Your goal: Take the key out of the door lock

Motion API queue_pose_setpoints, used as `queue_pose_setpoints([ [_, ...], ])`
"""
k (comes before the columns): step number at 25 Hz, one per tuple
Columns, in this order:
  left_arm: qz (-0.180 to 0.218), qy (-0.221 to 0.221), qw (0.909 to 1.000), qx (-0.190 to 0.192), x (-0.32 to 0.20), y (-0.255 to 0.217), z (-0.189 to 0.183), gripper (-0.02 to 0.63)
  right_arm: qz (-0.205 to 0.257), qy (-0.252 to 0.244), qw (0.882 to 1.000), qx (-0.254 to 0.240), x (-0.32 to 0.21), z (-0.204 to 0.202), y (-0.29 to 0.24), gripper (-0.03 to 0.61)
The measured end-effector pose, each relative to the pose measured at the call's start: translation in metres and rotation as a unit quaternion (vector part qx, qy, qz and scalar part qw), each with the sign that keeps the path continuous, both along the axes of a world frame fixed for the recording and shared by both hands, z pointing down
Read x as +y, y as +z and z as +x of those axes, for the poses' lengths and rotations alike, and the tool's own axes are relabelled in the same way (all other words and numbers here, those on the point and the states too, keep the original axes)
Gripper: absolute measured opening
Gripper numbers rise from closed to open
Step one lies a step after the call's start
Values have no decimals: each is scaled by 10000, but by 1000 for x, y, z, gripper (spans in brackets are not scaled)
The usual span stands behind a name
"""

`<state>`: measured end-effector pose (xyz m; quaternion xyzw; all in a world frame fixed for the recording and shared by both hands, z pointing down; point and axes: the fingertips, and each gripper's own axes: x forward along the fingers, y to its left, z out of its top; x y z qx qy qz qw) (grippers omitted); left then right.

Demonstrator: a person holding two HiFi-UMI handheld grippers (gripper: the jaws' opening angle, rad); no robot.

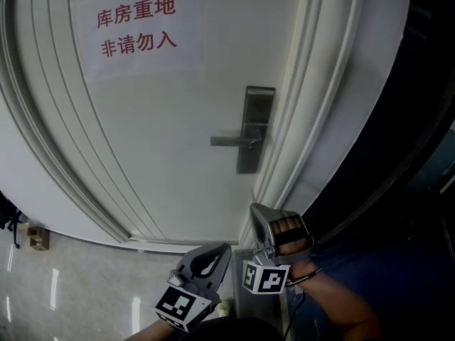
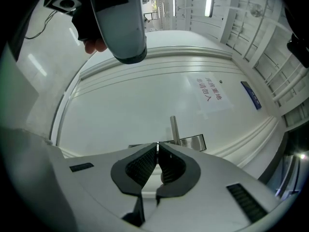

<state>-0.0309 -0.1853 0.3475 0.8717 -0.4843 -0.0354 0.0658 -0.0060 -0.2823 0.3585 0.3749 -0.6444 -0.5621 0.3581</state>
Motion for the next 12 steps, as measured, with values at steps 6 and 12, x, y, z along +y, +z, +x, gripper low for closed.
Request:
queue_pose_setpoints([
  [6, 57, 49, 10000, 0, 7, -5, 0, 5, -35, -49, 9999, 97, 8, -3, 1, 20],
  [12, 88, 79, 9999, 25, 2, -6, 0, 5, -60, -22, 9999, 123, 2, -3, 2, 20],
])
